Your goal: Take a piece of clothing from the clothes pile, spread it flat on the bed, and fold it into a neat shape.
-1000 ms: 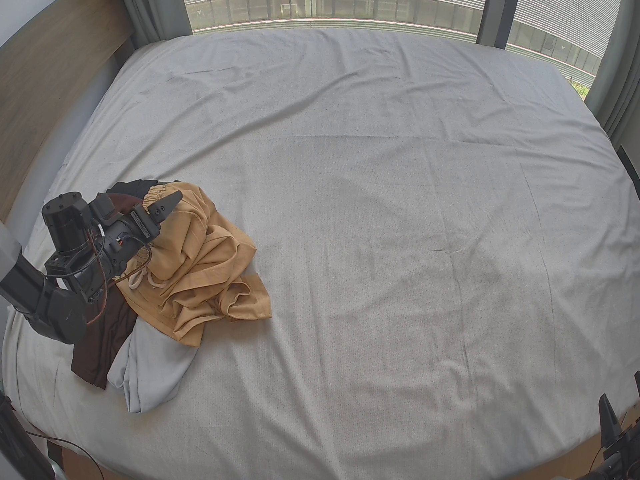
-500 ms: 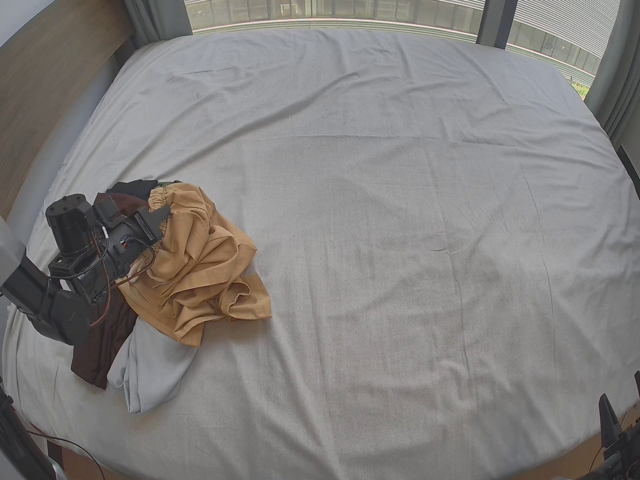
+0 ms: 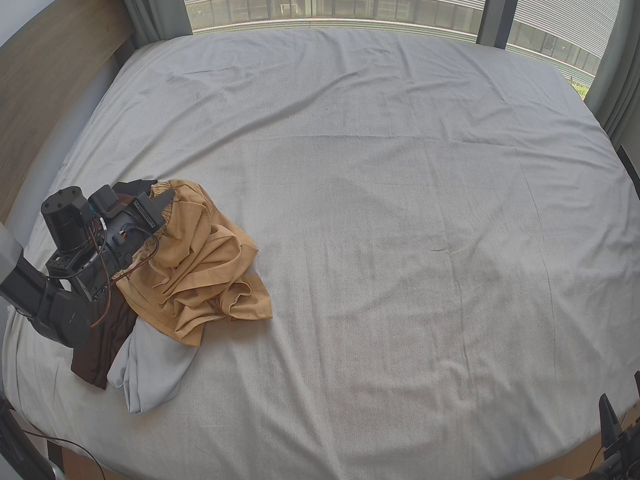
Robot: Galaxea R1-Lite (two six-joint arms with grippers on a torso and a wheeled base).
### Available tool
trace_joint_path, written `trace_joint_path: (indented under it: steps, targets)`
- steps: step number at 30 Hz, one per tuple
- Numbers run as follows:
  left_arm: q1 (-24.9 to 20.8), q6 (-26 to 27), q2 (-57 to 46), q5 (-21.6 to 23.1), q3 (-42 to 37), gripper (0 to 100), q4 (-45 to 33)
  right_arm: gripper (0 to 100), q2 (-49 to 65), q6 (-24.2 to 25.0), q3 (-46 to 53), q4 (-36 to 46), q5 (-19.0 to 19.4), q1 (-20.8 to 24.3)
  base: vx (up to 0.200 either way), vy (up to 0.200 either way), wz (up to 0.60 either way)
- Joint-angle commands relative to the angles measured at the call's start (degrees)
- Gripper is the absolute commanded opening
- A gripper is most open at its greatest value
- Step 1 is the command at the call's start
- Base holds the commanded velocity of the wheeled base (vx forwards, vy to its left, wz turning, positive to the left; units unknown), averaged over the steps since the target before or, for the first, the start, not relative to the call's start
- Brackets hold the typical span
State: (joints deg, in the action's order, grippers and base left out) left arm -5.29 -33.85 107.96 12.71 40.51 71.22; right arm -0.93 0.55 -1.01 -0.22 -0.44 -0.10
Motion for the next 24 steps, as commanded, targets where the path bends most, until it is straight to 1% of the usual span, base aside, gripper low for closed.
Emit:
trace_joint_path:
  steps: [1, 4, 9, 12, 17, 20, 24]
  targets:
    - [-2.36, -1.13, -3.28, 0.03, -0.26, 0, 0.24, 100, 0.93, 0.07, 1.01, -0.04, 0.0, 0.01, 0.0, 0.0, 0.0]
    - [-4.03, -2.18, -4.34, -0.06, -0.43, 0, 0.76, 100, 0.93, 0.15, 1.01, -0.04, 0.0, 0.01, 0.0, 0.0, 0.0]
    - [-4.64, -2.09, -4.42, 0.21, -1.4, 0, 3.23, 100, 0.93, 0.15, 1.01, -0.04, 0.0, 0.01, 0.0, 0.0, 0.0]
    - [-4.82, -2.18, -4.42, 0.91, -1.66, 0, 3.49, 100, 0.93, 0.15, 1.01, -0.04, 0.0, 0.01, 0.0, 0.0, 0.0]
    - [-5.43, -2.09, -4.86, 0.82, -1.84, 0, 3.58, 100, 0.93, 0.15, 1.01, -0.04, -0.09, 0.01, 0.0, 0.0, 0.0]
    - [-8.24, -2.09, -7.85, 0.64, -2.1, 0, 3.49, 100, 0.93, 0.07, 1.01, -0.04, 0.0, 0.01, 0.0, 0.0, 0.0]
    - [-9.65, -1.92, -9.17, 0.82, -1.84, 0, 3.31, 100, 0.93, 0.07, 1.01, -0.04, 0.0, 0.01, 0.0, 0.0, 0.0]
